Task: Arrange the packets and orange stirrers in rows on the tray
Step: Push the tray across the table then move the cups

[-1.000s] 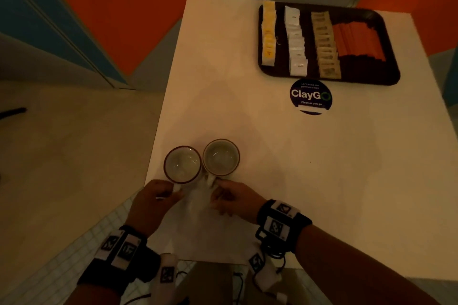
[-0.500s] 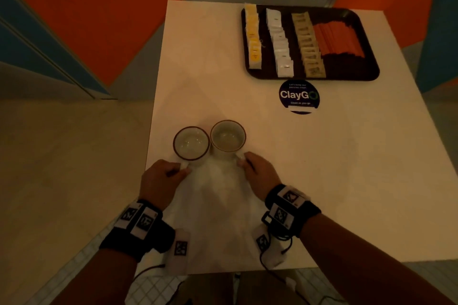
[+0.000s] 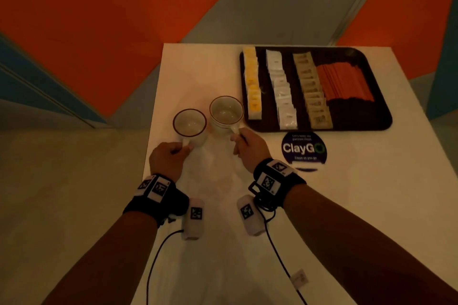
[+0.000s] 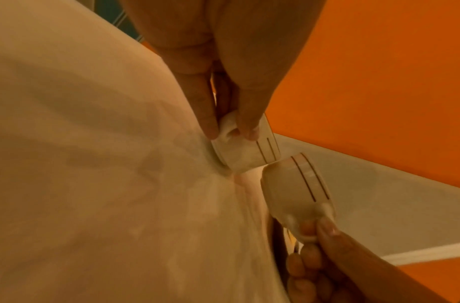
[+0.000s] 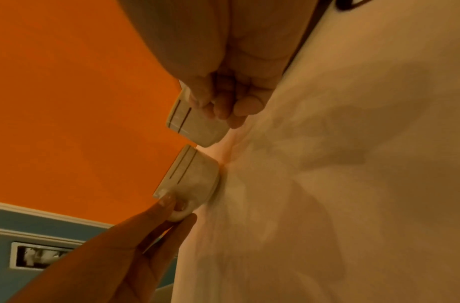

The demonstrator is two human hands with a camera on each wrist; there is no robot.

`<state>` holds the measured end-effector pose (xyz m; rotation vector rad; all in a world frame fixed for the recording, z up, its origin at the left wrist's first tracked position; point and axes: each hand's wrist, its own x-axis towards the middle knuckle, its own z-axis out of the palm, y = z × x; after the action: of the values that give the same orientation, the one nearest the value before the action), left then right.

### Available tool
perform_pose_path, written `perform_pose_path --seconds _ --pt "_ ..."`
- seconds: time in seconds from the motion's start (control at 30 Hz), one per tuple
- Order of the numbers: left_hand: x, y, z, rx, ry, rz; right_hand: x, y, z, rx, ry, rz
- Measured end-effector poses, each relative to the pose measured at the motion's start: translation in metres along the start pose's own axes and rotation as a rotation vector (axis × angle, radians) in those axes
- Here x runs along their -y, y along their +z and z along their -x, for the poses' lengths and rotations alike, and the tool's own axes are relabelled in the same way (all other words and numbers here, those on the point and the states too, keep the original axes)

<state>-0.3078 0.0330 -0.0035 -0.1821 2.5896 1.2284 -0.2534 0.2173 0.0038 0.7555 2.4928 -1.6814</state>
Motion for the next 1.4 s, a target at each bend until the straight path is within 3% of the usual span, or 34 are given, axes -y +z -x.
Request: perform_pose_path --seconds 0.3,0.47,0.63,1.4 --pt "-0.038 0.020 -0.087 -0.111 -0.049 0.044 0.015 0.011 -0.090 0.005 0.013 -0.100" --pt "-0.049 0.026 -0.114 -0.102 0.013 0.027 0.015 0.011 -0.122 -0.022 0.029 -0.115" --pt "-0.062 0.026 -0.134 -0.132 0.092 -0.001 0.031 0.013 -0.146 0.022 0.140 -0.354" --pt "-0.075 0.018 -0.170 -0.124 0.100 0.032 0.030 0.023 -0.172 -0.021 0.053 -0.231"
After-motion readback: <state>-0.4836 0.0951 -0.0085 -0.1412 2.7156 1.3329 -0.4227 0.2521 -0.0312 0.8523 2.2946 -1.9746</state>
